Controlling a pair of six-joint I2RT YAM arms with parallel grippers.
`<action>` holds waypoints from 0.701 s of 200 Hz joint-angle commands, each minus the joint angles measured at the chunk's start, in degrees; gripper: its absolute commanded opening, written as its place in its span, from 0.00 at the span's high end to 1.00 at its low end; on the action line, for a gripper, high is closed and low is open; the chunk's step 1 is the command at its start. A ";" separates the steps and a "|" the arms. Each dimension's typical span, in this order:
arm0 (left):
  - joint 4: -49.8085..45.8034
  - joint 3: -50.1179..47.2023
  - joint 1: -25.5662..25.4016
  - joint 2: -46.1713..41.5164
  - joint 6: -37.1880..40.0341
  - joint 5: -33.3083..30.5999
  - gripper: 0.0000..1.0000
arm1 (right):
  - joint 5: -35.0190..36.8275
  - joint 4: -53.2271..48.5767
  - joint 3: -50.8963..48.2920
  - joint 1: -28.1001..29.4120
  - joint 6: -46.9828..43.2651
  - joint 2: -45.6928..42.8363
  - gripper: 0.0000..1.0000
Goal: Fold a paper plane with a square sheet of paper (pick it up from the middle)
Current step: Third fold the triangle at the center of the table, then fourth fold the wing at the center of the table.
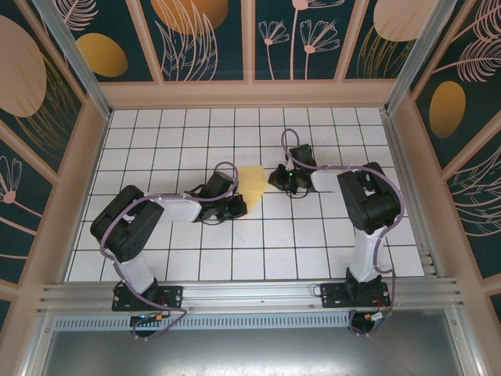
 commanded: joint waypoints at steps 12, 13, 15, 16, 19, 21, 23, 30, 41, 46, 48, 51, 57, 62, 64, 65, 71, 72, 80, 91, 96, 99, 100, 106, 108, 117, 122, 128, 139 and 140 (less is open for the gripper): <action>-4.46 1.94 -0.25 -2.22 3.76 0.52 0.98 | 0.93 0.03 -3.38 1.35 0.42 -8.09 1.00; -4.38 2.03 -0.21 -2.23 3.86 0.57 0.98 | 0.92 0.12 -3.55 1.37 0.58 -8.35 1.00; -4.21 2.27 -0.20 -2.24 4.02 0.60 0.96 | 0.87 0.29 -3.97 1.38 0.80 -8.74 1.00; -4.12 2.37 -0.23 -2.24 4.04 0.61 0.96 | 0.84 0.34 -4.11 1.39 0.86 -8.90 1.00; -4.05 2.83 -0.25 -3.52 4.31 0.61 0.94 | 0.78 0.58 -4.64 1.40 1.29 -9.49 1.00; -3.86 3.00 -0.26 -3.99 4.33 0.57 0.92 | 0.74 0.77 -5.03 1.39 1.51 -9.80 1.00; -3.73 3.22 -0.26 -4.22 4.43 0.51 0.91 | 0.74 0.93 -5.33 1.39 1.74 -10.20 0.99; -3.44 3.97 -0.24 -4.81 4.76 -0.30 0.87 | 0.66 1.49 -6.58 1.40 2.50 -11.33 0.94; -3.26 5.09 -0.26 -5.31 5.07 -1.95 0.83 | 0.40 2.64 -8.61 1.39 3.72 -12.82 0.86; -3.36 5.64 -0.26 -5.32 5.13 -2.96 0.81 | 0.17 3.26 -9.40 1.39 4.29 -13.47 0.81; -3.45 5.81 -0.21 -5.28 5.18 -3.36 0.81 | 0.09 3.51 -9.80 1.39 4.57 -13.58 0.79; -3.54 6.19 -0.25 -5.20 5.15 -3.87 0.81 | -0.01 3.91 -10.22 1.40 4.88 -13.89 0.76; -3.72 6.78 -0.23 -4.96 5.41 -4.82 0.81 | -0.29 4.81 -11.02 1.40 5.38 -14.33 0.73; -3.85 7.39 -0.19 -4.62 5.43 -5.48 0.81 | -0.55 5.34 -11.64 1.47 5.89 -14.48 0.69; -3.99 7.59 -0.22 -4.44 5.41 -5.81 0.81 | -0.62 5.63 -11.77 1.48 6.02 -14.56 0.67; -4.05 7.66 -0.19 -4.40 5.39 -5.98 0.81 | -0.65 5.74 -11.88 1.48 6.10 -14.57 0.67; -4.32 8.52 -0.24 -3.88 5.22 -7.04 0.81 | -0.99 6.34 -12.30 1.52 6.67 -14.59 0.64; -4.35 8.57 -0.25 -3.76 5.16 -7.26 0.81 | -1.01 6.45 -12.36 1.55 6.69 -14.59 0.63; -4.75 9.48 -0.23 -2.94 5.05 -8.30 0.82 | -1.39 7.15 -12.73 1.61 7.26 -14.35 0.60; -5.87 10.46 -0.26 -0.65 4.85 -9.88 0.83 | -2.17 8.31 -13.03 1.74 7.91 -13.86 0.58; -6.38 10.47 -0.25 0.14 4.80 -10.43 0.85 | -2.59 8.59 -13.04 1.85 8.15 -13.53 0.57; -6.62 10.47 -0.17 0.61 4.76 -10.79 0.85 | -2.76 8.82 -13.00 1.96 8.22 -13.27 0.57; -6.74 11.30 -0.17 0.77 4.71 -10.93 0.85 | -2.86 8.87 -12.98 1.99 8.30 -13.18 0.56; -7.27 12.41 -0.20 1.46 4.37 -11.82 0.87 | -3.21 9.09 -12.88 1.97 8.50 -12.73 0.56; -7.57 12.51 -0.24 1.69 4.28 -12.21 0.87 | -3.33 9.16 -12.80 2.06 8.50 -12.61 0.55; -8.19 12.92 -0.24 2.61 4.00 -13.37 0.89 | -3.61 9.28 -12.46 2.21 8.66 -11.83 0.55; -8.42 13.05 -0.25 3.10 3.96 -13.93 0.90 | -3.74 9.35 -12.26 2.34 8.77 -11.49 0.55; -8.62 13.13 -0.23 3.54 3.77 -14.59 0.91 | -3.90 9.45 -11.91 2.45 8.81 -11.00 0.55; -8.84 13.11 -0.16 4.44 3.74 -15.33 0.93 | -4.10 9.24 -11.20 2.79 8.92 -10.03 0.55; -8.85 13.11 -0.17 4.53 3.81 -15.36 0.93 | -4.10 9.22 -11.15 2.80 8.91 -9.93 0.55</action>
